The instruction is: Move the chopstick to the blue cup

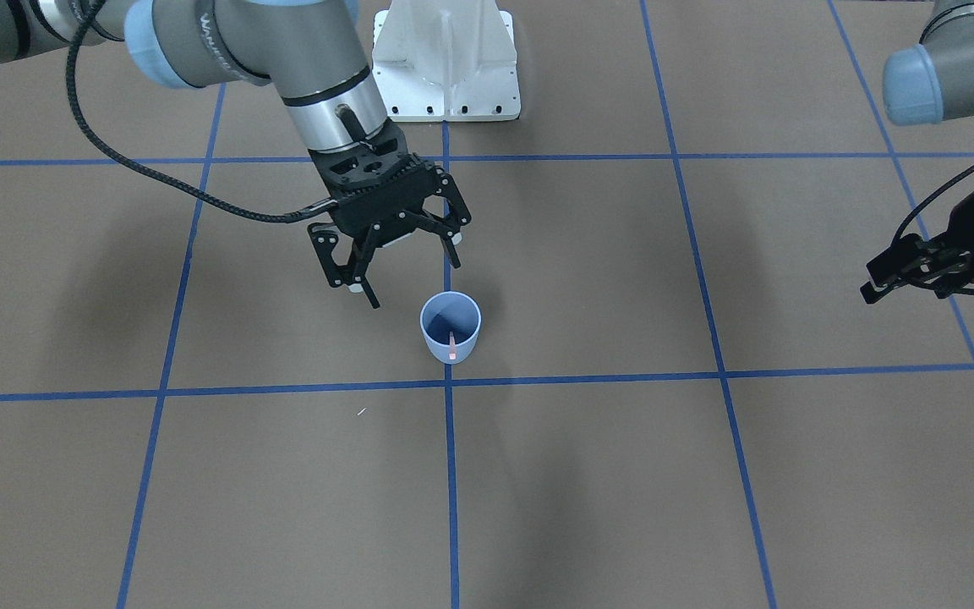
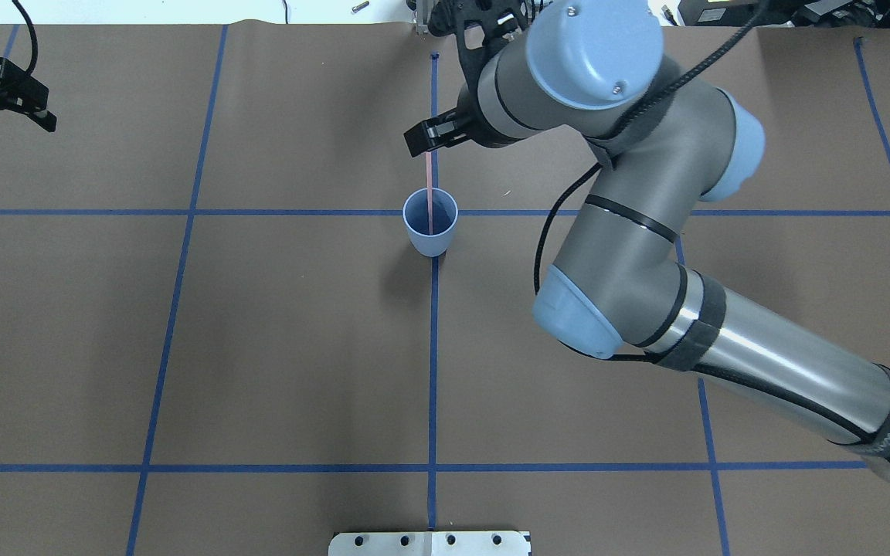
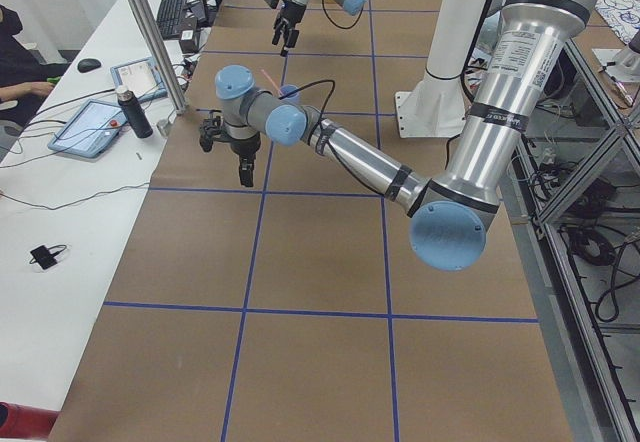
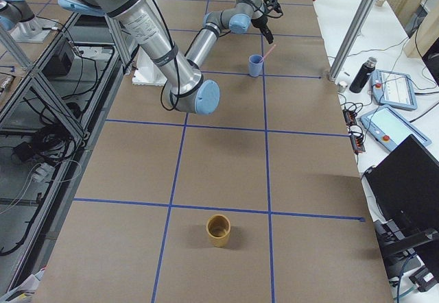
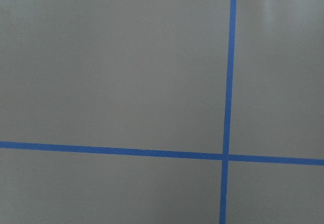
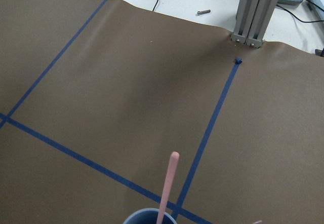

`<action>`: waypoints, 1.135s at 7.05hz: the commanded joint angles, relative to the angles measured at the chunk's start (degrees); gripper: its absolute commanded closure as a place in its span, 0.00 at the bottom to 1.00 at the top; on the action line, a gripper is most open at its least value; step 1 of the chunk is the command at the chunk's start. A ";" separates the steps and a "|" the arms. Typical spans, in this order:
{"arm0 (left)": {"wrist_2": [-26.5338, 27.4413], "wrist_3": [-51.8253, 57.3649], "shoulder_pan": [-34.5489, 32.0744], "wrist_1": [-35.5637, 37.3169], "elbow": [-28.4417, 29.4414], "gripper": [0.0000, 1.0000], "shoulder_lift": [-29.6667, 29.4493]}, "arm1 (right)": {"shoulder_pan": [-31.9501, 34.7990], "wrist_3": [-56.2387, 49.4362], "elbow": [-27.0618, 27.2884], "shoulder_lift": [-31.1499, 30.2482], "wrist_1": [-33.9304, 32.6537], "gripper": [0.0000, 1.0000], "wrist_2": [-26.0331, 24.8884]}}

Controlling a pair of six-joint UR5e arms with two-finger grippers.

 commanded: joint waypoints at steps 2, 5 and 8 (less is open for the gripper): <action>0.14 0.00 -2.92 -1.67 -2.43 0.02 4.36 | 17.67 -2.91 9.77 -9.43 -18.43 0.00 27.57; 0.06 6.35 -8.81 -3.08 -2.71 0.02 10.51 | 29.10 -8.13 6.99 -21.63 -24.58 0.00 27.77; 0.14 19.33 -15.42 -3.17 -0.08 0.02 17.89 | 41.07 -34.18 5.04 -34.27 -24.94 0.00 28.73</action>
